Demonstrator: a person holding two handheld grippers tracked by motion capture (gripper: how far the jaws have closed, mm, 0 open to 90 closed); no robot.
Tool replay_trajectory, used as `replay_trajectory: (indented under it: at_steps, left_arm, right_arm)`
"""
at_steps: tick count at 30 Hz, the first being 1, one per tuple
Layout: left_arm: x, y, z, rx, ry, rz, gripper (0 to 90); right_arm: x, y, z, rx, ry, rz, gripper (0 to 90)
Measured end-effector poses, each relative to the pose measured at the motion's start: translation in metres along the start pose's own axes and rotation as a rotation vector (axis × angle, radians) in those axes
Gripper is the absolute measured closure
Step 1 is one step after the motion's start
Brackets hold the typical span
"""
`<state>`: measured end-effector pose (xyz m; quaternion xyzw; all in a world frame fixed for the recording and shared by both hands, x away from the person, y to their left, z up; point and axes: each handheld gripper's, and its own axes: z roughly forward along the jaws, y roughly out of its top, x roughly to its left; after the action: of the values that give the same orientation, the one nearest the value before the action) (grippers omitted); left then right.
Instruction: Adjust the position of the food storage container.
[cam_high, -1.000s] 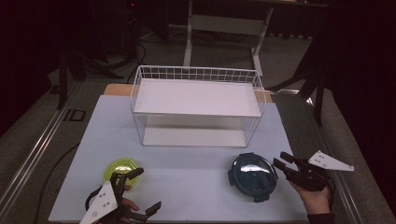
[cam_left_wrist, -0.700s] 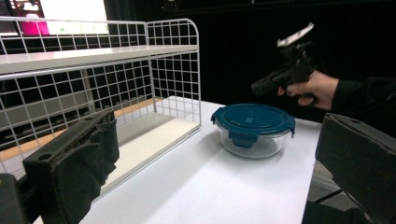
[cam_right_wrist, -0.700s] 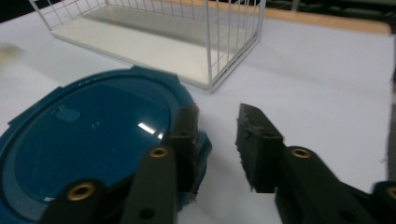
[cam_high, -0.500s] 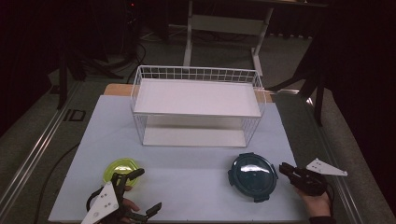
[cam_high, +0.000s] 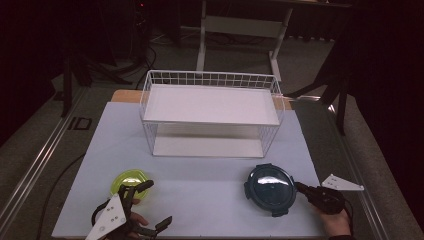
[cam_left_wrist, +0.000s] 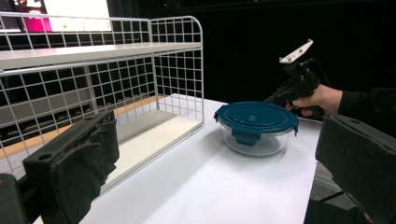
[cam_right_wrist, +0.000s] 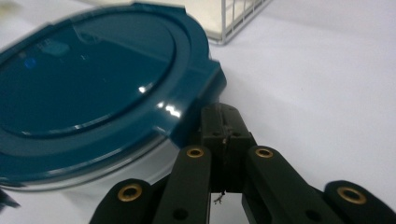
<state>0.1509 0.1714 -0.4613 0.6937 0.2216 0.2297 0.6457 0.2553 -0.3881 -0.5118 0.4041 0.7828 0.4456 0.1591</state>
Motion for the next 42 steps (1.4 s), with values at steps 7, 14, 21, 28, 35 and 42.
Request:
replay_trajectory:
  at_steps: [7, 14, 21, 28, 35, 42]
  left_arm:
    - [0.0, 0.0, 0.001, 0.002, -0.004, -0.004, 0.0]
    - [-0.001, 0.0, 0.002, 0.007, -0.013, -0.005, 0.0]
    - [-0.002, -0.001, 0.003, 0.014, -0.013, 0.003, 0.0]
    - [-0.004, 0.0, 0.003, 0.016, -0.021, 0.009, 0.0]
    - [-0.004, -0.004, 0.003, 0.019, -0.03, -0.011, 0.0]
    - [-0.007, -0.004, 0.007, 0.03, -0.039, 0.01, 0.0]
  right_arm:
    - [0.002, 0.002, 0.001, -0.009, 0.006, 0.001, 90.0]
    - [0.01, 0.005, 0.008, -0.003, 0.033, -0.01, 90.0]
    - [0.027, 0.015, 0.022, 0.01, 0.064, -0.005, 90.0]
    - [0.036, 0.016, 0.027, 0.006, 0.094, -0.015, 90.0]
    - [0.038, 0.017, 0.022, -0.021, 0.104, -0.004, 90.0]
    - [0.04, 0.015, 0.023, -0.006, 0.099, 0.013, 90.0]
